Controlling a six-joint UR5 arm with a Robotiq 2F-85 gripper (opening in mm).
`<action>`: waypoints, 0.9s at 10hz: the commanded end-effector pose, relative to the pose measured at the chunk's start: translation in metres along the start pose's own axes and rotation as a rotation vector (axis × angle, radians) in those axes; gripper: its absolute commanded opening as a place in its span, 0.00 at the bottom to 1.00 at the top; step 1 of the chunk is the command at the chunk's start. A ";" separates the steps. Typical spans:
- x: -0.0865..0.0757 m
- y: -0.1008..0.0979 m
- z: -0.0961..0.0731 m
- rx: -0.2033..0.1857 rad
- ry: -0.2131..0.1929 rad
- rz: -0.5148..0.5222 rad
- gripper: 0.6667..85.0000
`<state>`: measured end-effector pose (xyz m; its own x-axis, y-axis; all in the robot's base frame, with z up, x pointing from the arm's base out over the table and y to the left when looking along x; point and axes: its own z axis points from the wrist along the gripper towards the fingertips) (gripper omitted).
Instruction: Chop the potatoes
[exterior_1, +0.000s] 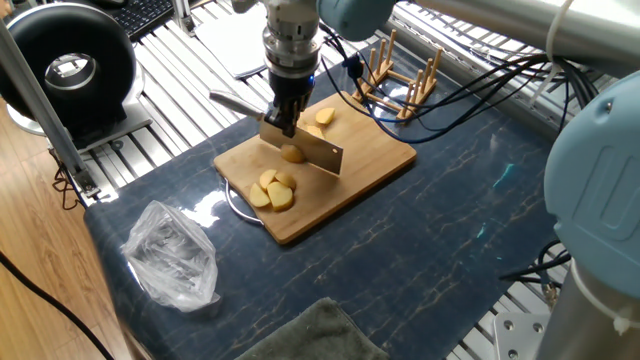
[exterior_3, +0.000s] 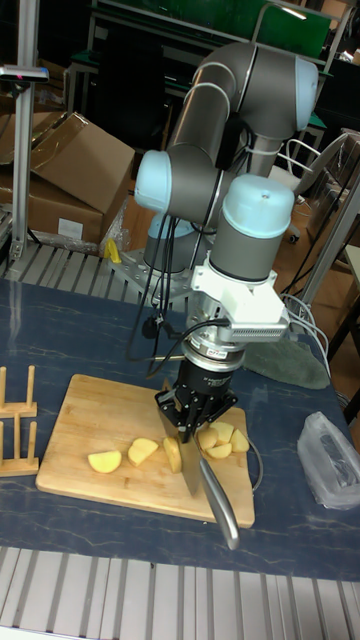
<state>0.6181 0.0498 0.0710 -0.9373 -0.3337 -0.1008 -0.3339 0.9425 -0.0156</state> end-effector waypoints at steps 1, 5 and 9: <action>-0.003 0.000 0.005 -0.010 -0.016 0.006 0.00; 0.006 -0.002 -0.024 -0.025 0.026 -0.012 0.00; 0.005 -0.005 -0.049 -0.029 0.059 -0.011 0.00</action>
<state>0.6103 0.0429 0.1048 -0.9358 -0.3482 -0.0554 -0.3487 0.9372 0.0003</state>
